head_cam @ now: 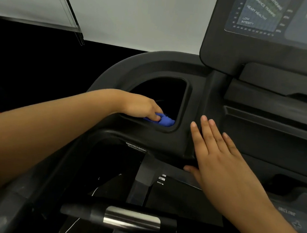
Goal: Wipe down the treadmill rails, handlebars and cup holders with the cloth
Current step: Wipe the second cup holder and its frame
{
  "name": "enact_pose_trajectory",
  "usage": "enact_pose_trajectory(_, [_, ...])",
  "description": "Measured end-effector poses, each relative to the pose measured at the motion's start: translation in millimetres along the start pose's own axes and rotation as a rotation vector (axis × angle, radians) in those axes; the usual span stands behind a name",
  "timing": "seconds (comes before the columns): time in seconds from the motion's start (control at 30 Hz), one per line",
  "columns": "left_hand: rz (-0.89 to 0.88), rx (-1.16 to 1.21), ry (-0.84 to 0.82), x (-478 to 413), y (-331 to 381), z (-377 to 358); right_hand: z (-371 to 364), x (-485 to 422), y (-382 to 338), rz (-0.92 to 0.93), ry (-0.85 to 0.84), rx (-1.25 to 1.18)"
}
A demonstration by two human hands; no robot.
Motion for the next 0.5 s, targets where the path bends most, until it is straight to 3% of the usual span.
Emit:
enact_pose_trajectory(0.27, [0.018, -0.092, 0.050, 30, 10, 19, 6, 0, -1, -0.010, -0.040, 0.011])
enact_pose_trajectory(0.4, [-0.013, -0.103, 0.159, 63, 13, 25, 6, 0, -2, -0.019, -0.074, 0.020])
enact_pose_trajectory(0.5, [-0.089, -0.238, 0.293, 84, 6, 7, 5, 1, -2, -0.020, -0.083, 0.028])
Point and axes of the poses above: each hand's wrist, its own x-axis away from the middle knuckle, its own z-axis out of the back of the hand, y = z × x, the point moved 1 cm from there along -x, towards the middle knuckle, and after that the axes turned 3 degrees about y, right-handed, at the moved point
